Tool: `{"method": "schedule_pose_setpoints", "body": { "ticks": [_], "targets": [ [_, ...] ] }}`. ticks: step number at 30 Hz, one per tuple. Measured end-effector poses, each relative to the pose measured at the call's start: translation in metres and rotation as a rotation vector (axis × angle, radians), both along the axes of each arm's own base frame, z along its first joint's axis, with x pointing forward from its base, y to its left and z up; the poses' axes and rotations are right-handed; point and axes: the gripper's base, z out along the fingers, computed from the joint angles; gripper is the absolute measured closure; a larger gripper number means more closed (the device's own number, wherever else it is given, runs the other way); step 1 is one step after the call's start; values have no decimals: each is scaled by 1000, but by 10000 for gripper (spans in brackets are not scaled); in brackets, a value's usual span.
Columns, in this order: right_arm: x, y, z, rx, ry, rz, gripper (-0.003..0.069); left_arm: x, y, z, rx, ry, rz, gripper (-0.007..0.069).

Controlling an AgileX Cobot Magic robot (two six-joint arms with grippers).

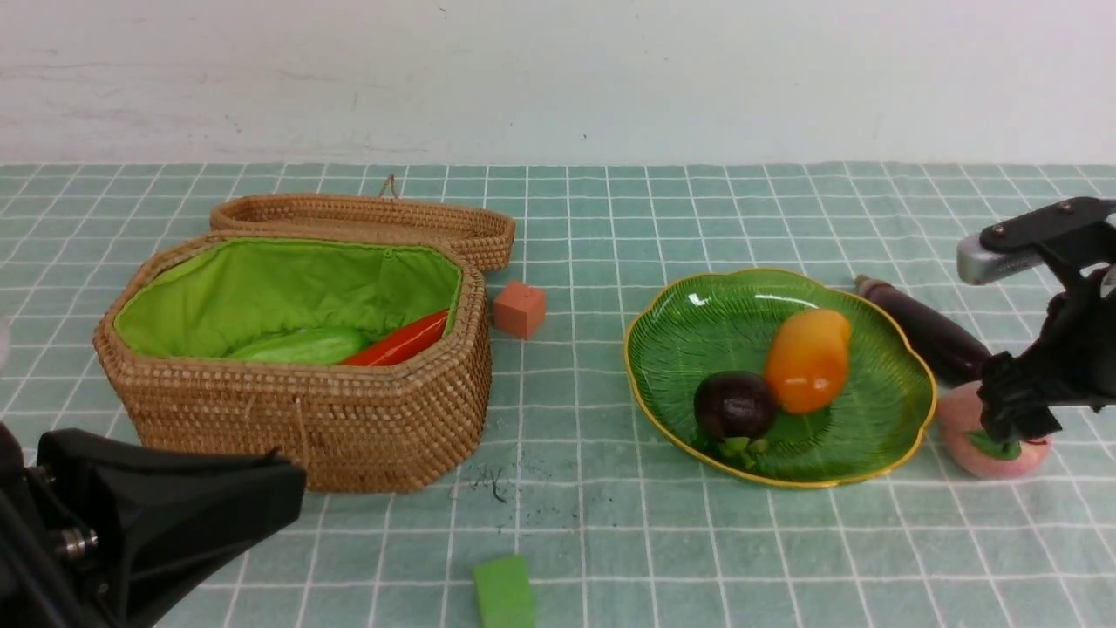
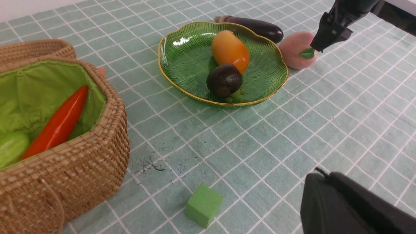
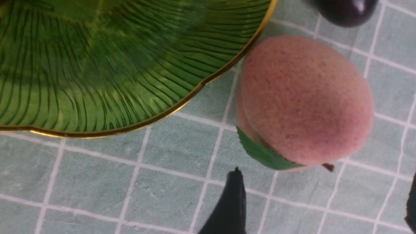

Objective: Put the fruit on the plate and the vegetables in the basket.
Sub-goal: Grab a peach with your right arm and put it on the plate on the right

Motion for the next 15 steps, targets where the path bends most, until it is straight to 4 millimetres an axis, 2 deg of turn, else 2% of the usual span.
{"method": "schedule_pose_setpoints", "body": {
  "ticks": [7,15],
  "targets": [
    [16,-1,-22,-46,32,90,-17,0,0,0,0,0,0,638],
    [30,-2,-33,-78,18,132,-17,0,0,0,0,0,0,638]
  ]
}}
